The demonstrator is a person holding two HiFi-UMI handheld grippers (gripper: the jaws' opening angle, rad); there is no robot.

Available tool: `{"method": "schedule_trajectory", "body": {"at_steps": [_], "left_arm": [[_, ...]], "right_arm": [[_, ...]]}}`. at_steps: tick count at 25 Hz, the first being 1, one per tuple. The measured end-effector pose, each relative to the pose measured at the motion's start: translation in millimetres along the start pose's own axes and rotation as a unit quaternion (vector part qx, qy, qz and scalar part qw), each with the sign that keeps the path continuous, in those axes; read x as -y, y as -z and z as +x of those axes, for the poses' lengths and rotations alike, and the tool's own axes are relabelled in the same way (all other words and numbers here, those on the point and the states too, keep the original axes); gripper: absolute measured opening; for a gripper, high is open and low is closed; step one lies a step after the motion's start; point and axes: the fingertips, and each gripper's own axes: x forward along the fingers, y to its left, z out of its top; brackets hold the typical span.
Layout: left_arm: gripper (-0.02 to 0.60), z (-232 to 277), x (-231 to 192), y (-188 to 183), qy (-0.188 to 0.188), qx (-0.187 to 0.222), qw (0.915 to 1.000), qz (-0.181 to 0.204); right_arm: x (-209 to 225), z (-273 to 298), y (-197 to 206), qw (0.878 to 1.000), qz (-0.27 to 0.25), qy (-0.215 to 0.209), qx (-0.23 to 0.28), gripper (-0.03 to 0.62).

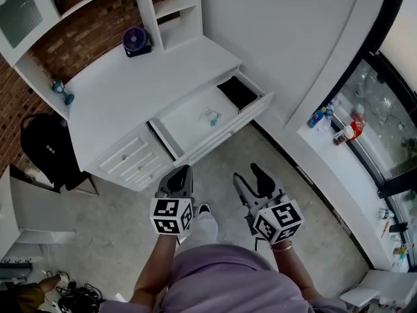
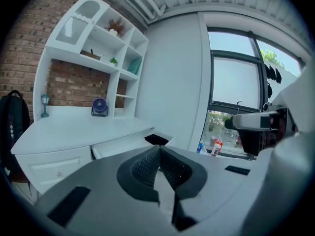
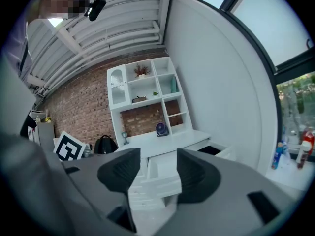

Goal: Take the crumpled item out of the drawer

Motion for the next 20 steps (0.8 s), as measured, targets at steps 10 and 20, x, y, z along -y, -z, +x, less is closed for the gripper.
{"method": "schedule_trajectory", "body": {"at_steps": [10, 20], "left_arm": [[0.002, 51.5, -65.4, -25.1, 0.013, -0.001, 0.9999, -0.007], [0.002, 75.9, -109.4, -37.2, 0.010, 0.001, 0.9998, -0.016]], "right_arm": [[7.4, 89.4, -19.5, 1.000, -0.014, 0.019, 0.000, 0.233], [14.3, 143.9, -29.0, 0.998, -0.053, 0.026, -0.014, 0.236]]}}
